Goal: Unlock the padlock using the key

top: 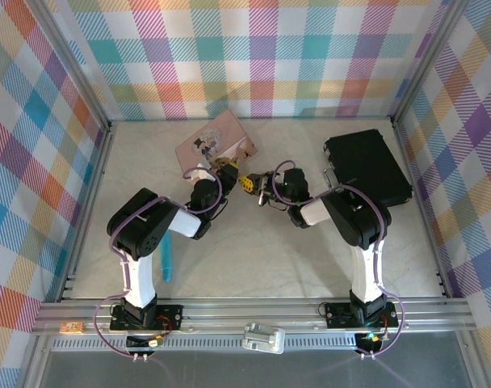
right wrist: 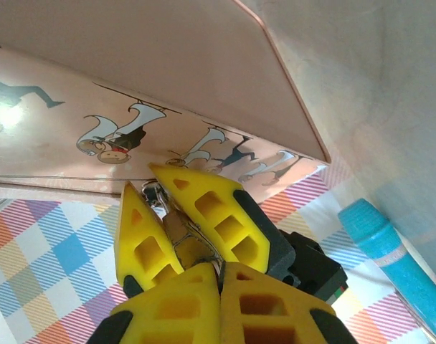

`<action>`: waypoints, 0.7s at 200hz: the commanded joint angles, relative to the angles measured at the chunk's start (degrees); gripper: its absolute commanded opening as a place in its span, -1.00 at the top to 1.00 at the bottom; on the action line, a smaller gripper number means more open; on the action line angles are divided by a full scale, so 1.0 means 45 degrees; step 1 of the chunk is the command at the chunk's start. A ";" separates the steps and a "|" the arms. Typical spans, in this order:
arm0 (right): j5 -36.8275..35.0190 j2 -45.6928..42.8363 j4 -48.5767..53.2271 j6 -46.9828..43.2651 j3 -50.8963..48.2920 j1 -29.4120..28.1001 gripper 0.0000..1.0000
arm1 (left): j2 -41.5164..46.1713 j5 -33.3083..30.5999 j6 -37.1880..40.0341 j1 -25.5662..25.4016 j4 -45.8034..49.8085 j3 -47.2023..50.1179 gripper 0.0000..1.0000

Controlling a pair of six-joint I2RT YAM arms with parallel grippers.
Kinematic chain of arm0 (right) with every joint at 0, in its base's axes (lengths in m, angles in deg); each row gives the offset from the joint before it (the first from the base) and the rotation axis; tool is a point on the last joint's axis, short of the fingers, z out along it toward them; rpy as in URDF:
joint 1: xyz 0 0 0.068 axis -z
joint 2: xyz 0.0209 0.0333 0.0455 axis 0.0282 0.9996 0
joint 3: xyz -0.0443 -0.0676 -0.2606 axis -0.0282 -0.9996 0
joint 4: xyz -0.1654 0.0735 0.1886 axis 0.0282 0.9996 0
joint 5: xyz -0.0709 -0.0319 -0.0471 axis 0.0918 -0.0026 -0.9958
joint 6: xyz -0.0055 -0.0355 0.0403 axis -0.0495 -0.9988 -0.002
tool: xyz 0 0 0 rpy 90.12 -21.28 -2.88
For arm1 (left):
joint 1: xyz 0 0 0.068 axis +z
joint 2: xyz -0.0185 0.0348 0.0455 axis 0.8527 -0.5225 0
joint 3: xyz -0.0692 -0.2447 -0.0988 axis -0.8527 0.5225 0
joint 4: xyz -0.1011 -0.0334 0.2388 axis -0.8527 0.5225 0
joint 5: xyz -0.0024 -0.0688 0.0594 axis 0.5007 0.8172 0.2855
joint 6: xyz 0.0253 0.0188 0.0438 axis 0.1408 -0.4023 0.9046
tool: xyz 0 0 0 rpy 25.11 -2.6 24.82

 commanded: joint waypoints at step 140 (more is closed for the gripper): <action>0.1055 -0.1594 0.1883 -0.7074 -0.0909 0.0505 0.15 | 0.1944 0.1066 -0.0544 -0.1026 0.6028 -0.1275 1.00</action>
